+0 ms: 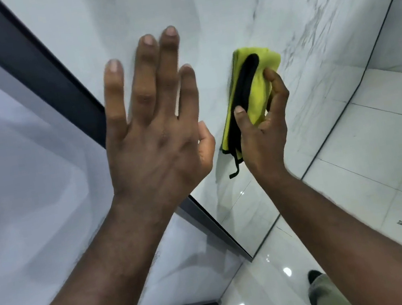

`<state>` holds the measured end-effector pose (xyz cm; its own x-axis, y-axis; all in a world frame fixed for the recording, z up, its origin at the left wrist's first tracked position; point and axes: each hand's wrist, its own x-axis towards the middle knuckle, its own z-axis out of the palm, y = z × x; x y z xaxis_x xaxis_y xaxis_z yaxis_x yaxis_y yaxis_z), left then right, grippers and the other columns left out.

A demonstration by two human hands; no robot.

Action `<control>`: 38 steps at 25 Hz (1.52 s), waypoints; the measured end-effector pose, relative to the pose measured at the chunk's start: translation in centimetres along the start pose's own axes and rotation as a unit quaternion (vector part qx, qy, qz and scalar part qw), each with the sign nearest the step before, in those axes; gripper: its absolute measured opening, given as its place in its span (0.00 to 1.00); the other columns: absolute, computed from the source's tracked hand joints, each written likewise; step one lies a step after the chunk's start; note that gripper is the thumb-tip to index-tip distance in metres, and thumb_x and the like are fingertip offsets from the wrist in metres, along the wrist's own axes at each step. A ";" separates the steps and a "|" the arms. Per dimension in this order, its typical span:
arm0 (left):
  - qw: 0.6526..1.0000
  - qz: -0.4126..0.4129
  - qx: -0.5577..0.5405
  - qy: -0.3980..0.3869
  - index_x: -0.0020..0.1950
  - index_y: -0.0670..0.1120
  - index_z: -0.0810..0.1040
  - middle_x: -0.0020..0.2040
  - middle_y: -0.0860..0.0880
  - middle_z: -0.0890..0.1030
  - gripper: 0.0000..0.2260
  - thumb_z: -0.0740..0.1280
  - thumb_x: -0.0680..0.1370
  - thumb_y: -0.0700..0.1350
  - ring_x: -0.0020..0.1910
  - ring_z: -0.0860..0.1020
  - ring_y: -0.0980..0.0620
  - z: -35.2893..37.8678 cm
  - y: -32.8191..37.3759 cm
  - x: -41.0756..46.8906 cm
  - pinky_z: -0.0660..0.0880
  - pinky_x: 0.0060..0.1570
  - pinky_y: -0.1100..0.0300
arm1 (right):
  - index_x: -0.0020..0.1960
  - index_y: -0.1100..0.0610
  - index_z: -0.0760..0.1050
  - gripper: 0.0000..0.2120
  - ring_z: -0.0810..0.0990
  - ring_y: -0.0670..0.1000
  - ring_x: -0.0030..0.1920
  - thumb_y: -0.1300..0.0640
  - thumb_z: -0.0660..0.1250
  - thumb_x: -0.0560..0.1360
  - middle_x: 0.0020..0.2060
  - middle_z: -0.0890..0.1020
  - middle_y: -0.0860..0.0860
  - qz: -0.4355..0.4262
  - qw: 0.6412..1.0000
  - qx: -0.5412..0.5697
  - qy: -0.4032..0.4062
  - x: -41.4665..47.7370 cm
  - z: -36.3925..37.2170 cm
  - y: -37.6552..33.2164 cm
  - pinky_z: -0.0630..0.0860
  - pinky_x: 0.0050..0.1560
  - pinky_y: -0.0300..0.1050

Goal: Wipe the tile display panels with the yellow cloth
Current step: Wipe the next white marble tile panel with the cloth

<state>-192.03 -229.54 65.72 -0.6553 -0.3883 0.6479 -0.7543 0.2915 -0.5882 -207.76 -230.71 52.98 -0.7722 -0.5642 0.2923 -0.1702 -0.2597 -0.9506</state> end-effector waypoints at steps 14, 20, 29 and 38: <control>0.982 0.154 0.113 0.003 0.84 0.37 0.65 0.84 0.40 0.66 0.32 0.64 0.82 0.48 0.83 0.66 0.40 5.2 5.4 1.8 0.64 0.80 0.39 | 0.81 0.57 0.58 0.34 0.67 0.56 0.76 0.59 0.69 0.80 0.74 0.66 0.52 0.255 0.965 -0.046 -0.033 -1.0 -3.4 15.5 0.66 0.73 0.49; 0.982 0.153 0.111 -0.006 0.84 0.38 0.67 0.84 0.40 0.68 0.32 0.64 0.82 0.49 0.82 0.67 0.40 5.2 5.6 1.9 0.64 0.80 0.39 | 0.78 0.54 0.60 0.30 0.76 0.58 0.63 0.62 0.67 0.80 0.69 0.73 0.57 0.390 0.916 -0.070 -0.058 0.8 -4.4 17.5 0.71 0.57 0.46; 0.984 0.138 0.114 -0.001 0.83 0.38 0.68 0.83 0.40 0.69 0.33 0.67 0.80 0.49 0.81 0.68 0.40 5.2 5.7 1.8 0.65 0.79 0.38 | 0.76 0.49 0.60 0.29 0.78 0.58 0.59 0.54 0.65 0.77 0.66 0.75 0.55 0.402 0.915 -0.016 -0.019 3.4 -3.8 16.1 0.76 0.55 0.52; 0.984 0.147 0.103 -0.001 0.84 0.38 0.66 0.84 0.40 0.67 0.33 0.66 0.81 0.49 0.82 0.66 0.40 5.2 5.7 1.6 0.66 0.79 0.38 | 0.78 0.49 0.61 0.28 0.78 0.53 0.56 0.56 0.65 0.81 0.69 0.75 0.55 0.427 0.904 0.027 0.011 6.5 -4.6 14.5 0.73 0.46 0.43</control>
<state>-197.20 -233.07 60.85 -0.8435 -0.3155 0.4348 -0.5087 0.2089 -0.8352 -218.01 -234.53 40.60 -0.6200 -0.5621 -0.5474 0.5227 0.2245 -0.8224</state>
